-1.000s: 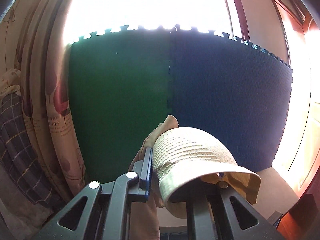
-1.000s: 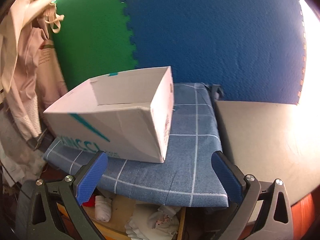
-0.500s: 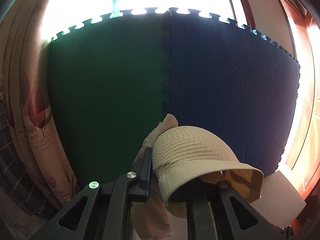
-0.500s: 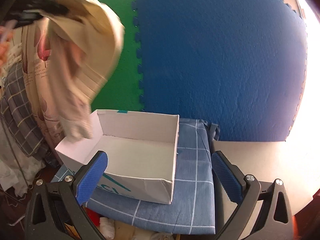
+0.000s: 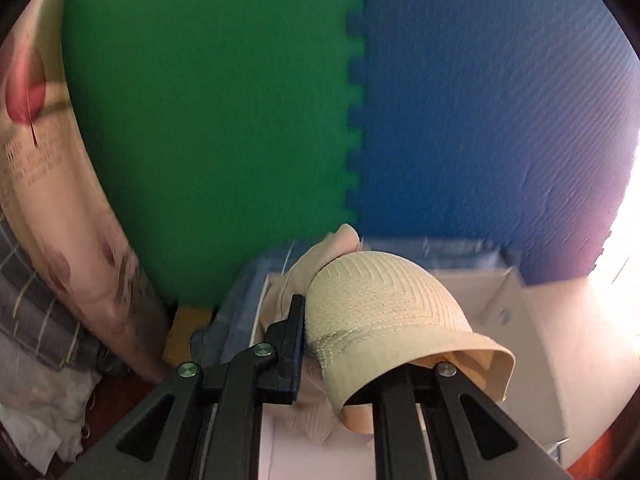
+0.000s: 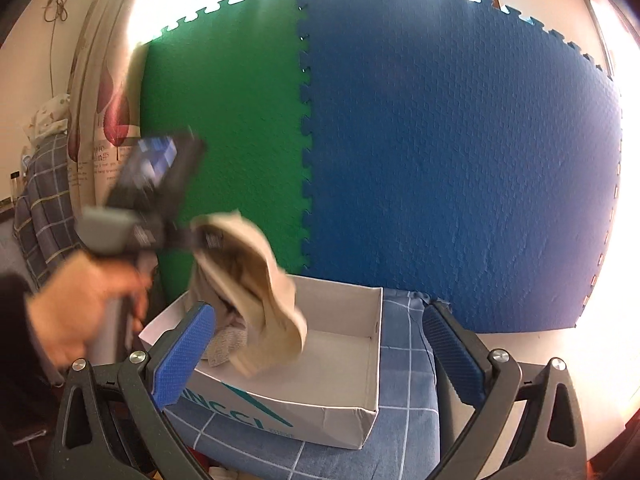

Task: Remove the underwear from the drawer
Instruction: 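Lower the beige bra into the white box and open the left gripper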

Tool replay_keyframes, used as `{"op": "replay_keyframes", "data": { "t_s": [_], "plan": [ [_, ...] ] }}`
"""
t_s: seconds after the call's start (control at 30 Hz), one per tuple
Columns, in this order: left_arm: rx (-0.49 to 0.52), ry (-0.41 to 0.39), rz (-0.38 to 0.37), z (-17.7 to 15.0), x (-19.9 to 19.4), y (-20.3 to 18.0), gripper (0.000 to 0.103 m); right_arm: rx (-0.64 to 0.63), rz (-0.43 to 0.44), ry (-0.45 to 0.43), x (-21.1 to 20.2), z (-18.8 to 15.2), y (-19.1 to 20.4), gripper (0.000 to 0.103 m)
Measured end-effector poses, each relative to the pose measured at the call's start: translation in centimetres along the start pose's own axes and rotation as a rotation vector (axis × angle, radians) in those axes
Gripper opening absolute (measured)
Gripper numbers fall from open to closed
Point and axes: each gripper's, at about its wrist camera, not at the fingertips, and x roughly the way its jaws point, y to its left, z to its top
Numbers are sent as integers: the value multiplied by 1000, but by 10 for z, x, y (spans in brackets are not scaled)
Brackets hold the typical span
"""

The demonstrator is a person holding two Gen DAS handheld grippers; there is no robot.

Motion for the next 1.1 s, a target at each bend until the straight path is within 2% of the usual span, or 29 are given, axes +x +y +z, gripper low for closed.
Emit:
{"op": "replay_keyframes", "data": {
  "t_s": [0.23, 0.43, 0.57, 0.63, 0.7, 0.77, 0.9, 1.0, 1.1],
  "plan": [
    [17, 156, 36, -50, 48, -5, 12, 10, -11, -16, -13, -4, -7, 103],
    [17, 202, 45, -71, 59, -7, 12, 33, -21, 7, -16, -11, -15, 103],
    [-5, 178, 43, -72, 57, 0, 12, 39, -30, 12, -18, -13, -16, 103],
    [-37, 140, -2, -74, 47, 7, 12, 39, -32, 15, -20, -15, -16, 103],
    [-50, 103, -2, -79, 38, 13, 12, 38, -34, 18, -21, -17, -17, 103],
    [-76, 56, -38, -85, 29, 19, 12, 40, -35, 19, -22, -19, -17, 103],
    [-61, -2, -35, -103, 19, 25, 11, 38, -26, 38, -18, -28, -14, 103],
    [-40, -27, -19, -105, 17, 24, 12, 88, 32, 74, -11, -44, -18, 103],
    [-47, -12, -24, -102, 20, 23, 11, 176, 69, 197, 6, -71, -31, 103]
  ]
}}
